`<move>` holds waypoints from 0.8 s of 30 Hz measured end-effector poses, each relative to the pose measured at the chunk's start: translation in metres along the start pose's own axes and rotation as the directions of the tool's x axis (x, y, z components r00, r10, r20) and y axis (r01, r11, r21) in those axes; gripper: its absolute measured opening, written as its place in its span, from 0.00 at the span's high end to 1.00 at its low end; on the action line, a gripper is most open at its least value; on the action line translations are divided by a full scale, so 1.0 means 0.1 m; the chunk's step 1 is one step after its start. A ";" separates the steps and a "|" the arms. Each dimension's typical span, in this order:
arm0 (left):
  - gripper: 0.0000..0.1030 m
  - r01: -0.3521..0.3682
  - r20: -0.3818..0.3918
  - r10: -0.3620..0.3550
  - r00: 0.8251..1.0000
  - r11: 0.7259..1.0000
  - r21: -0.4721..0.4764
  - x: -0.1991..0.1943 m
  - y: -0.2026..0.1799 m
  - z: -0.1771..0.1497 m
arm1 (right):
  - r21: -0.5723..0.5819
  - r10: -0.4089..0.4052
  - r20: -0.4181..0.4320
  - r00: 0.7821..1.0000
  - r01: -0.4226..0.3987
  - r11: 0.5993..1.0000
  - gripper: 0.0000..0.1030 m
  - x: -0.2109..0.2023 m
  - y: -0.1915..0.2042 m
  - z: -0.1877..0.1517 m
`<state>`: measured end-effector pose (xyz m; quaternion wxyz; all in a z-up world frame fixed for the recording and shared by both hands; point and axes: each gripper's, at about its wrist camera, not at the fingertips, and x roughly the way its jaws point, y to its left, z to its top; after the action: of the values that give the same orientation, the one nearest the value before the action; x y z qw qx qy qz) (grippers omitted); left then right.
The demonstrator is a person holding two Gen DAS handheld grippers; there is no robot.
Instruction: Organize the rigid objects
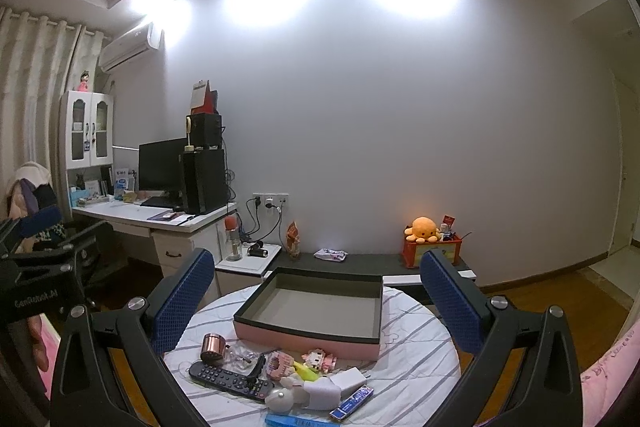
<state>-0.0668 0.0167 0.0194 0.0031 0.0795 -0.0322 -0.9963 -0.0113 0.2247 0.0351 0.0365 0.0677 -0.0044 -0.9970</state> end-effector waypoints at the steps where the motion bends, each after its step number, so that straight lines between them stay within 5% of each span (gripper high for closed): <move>1: 0.00 -0.002 -0.001 0.002 1.000 1.000 0.001 0.01 0.01 0.02 | -0.002 0.002 -0.002 1.000 -0.002 1.000 0.00 0.01 0.01 0.00; 24: 0.00 0.027 -0.031 -0.026 0.999 0.999 0.025 0.25 -0.04 -0.07 | -0.006 -0.014 -0.020 1.000 0.014 1.000 0.00 0.20 0.03 0.02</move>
<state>-0.0906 0.0198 0.0080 -0.0104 0.0954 -0.0439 -0.9944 -0.0315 0.2207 0.0344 0.0297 0.0777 -0.0006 -0.9965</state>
